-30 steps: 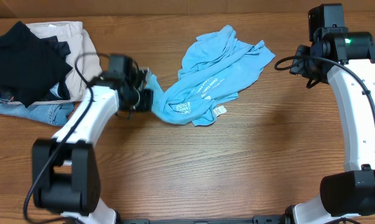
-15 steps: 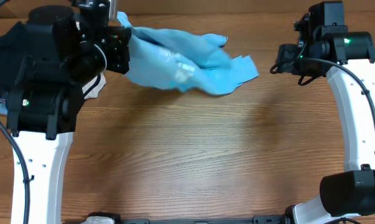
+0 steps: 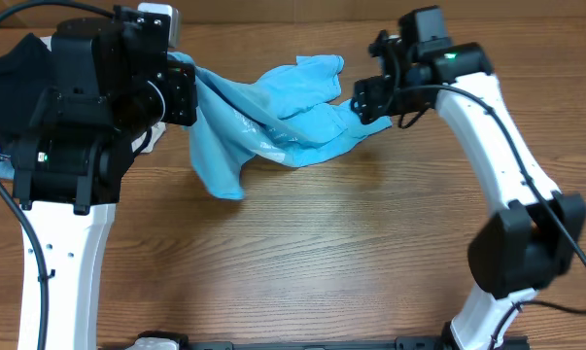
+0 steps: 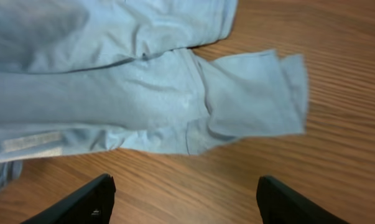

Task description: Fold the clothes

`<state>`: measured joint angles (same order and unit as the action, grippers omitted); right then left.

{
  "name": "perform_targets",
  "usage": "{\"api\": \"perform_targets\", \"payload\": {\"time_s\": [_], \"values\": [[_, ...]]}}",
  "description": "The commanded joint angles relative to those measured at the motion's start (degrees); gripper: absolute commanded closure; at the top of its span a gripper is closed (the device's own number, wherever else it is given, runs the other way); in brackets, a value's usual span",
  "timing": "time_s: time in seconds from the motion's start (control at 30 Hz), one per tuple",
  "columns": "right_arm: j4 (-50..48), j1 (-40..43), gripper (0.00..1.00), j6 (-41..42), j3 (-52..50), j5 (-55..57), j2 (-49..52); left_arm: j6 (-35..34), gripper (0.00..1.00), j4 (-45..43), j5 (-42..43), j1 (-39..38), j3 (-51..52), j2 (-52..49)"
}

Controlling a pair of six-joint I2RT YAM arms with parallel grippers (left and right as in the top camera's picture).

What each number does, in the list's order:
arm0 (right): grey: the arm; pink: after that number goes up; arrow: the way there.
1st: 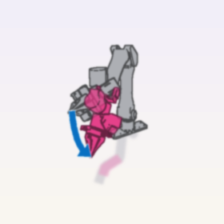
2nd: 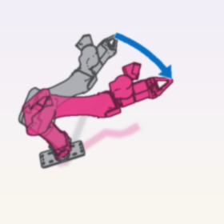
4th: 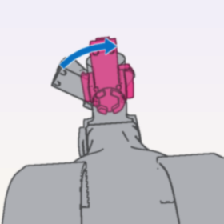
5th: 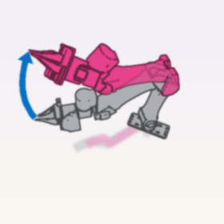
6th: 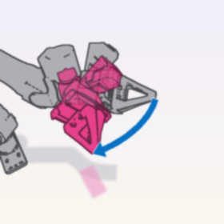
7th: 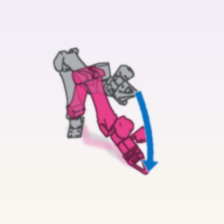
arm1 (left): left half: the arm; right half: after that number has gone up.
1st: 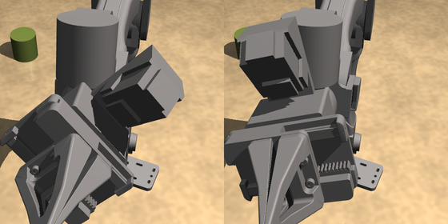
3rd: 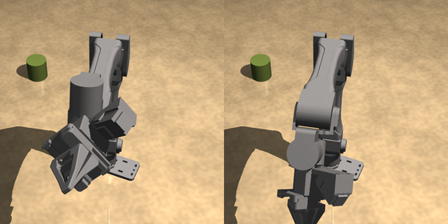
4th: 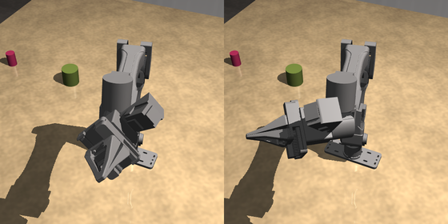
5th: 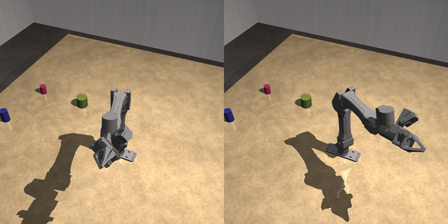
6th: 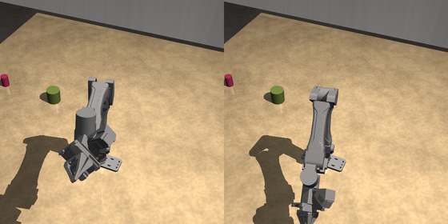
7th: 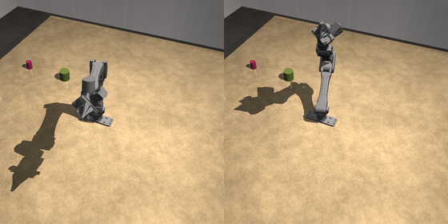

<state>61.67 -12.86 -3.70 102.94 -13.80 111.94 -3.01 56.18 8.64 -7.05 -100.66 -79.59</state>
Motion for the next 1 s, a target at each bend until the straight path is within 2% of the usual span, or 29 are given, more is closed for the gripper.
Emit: {"api": "perform_targets", "payload": {"time_s": [0.0,0.27,0.77,0.9,0.97], "values": [[-1.53,-1.33,0.23,-0.81,0.17,-2.1,3.85,0.72,0.96,-0.26,-4.42,-0.15,-0.5,3.96],[-8.81,-3.06,0.25,5.7,0.17,-2.47,13.53,0.85,0.96,0.44,-4.17,-0.17,-0.48,5.2],[-7.87,-5.25,0.29,5.66,0.13,-9.9,19.26,0.85,0.96,1.07,-4.17,-0.17,-0.48,5.03],[-8.07,-5.46,0.41,5.68,0.13,-9.86,19.26,0.87,0.96,1.44,-4.2,-0.17,-0.48,5.03],[-8.04,-5.46,0.52,5.68,0.13,-9.86,19.26,0.87,0.96,1.64,-4.2,-0.17,-0.48,5.03]]}}
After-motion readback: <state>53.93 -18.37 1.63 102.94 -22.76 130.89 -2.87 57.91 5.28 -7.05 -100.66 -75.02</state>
